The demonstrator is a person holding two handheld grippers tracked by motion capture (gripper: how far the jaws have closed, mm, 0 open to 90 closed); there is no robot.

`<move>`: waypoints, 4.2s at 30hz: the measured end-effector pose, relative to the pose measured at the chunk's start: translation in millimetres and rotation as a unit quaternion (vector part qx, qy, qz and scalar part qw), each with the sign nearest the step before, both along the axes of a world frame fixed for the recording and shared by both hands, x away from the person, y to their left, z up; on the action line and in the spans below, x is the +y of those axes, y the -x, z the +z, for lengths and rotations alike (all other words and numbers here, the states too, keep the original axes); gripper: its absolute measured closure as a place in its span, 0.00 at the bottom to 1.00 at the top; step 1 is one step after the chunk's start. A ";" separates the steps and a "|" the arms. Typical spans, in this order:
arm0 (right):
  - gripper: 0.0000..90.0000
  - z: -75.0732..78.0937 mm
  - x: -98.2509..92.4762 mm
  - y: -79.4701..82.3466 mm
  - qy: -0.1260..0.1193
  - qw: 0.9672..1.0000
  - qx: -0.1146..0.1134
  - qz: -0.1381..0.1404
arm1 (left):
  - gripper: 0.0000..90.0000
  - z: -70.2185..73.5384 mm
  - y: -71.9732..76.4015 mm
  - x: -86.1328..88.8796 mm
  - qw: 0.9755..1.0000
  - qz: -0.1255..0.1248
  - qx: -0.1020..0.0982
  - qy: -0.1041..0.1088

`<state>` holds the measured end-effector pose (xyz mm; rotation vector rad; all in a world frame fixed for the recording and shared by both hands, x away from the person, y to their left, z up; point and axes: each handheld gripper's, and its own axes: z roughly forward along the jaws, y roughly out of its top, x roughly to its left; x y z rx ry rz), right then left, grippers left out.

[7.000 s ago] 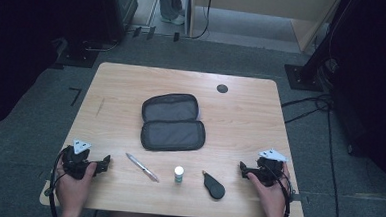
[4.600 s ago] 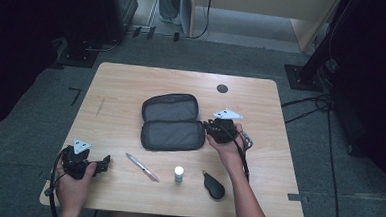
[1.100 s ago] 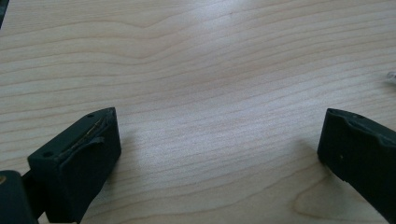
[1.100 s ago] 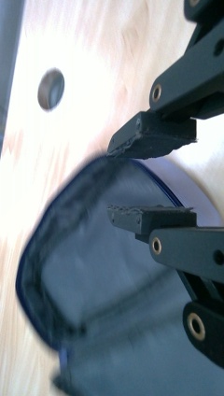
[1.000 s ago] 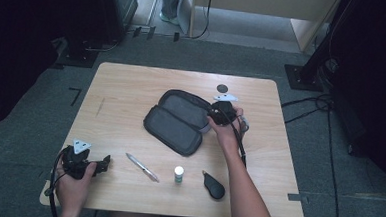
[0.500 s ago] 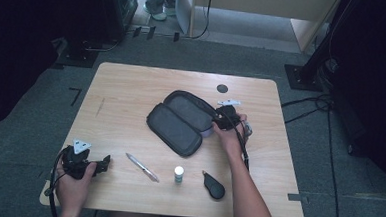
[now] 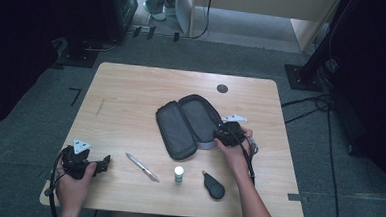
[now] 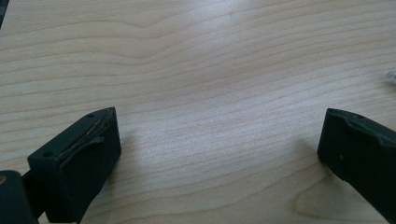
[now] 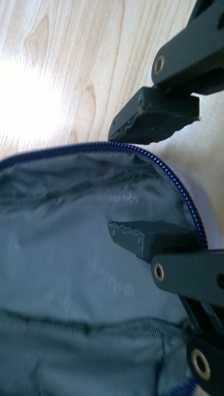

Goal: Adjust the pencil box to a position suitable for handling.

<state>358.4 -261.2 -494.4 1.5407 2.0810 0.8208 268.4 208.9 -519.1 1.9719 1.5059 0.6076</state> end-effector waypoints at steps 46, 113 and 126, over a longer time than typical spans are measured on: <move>0.84 8.4 7.3 42.2 -0.034 0.978 -0.034 0.202 | 0.00 0.1 0.0 0.1 1.000 0.000 0.000 0.000; 0.79 37.3 9.8 -21.2 -0.062 0.994 -0.082 0.037 | 0.00 0.0 0.0 0.0 1.000 0.000 0.000 0.000; 0.96 22.1 15.4 -88.2 -0.008 0.999 -0.037 -0.010 | 0.00 0.0 0.0 0.1 1.000 0.000 0.000 0.000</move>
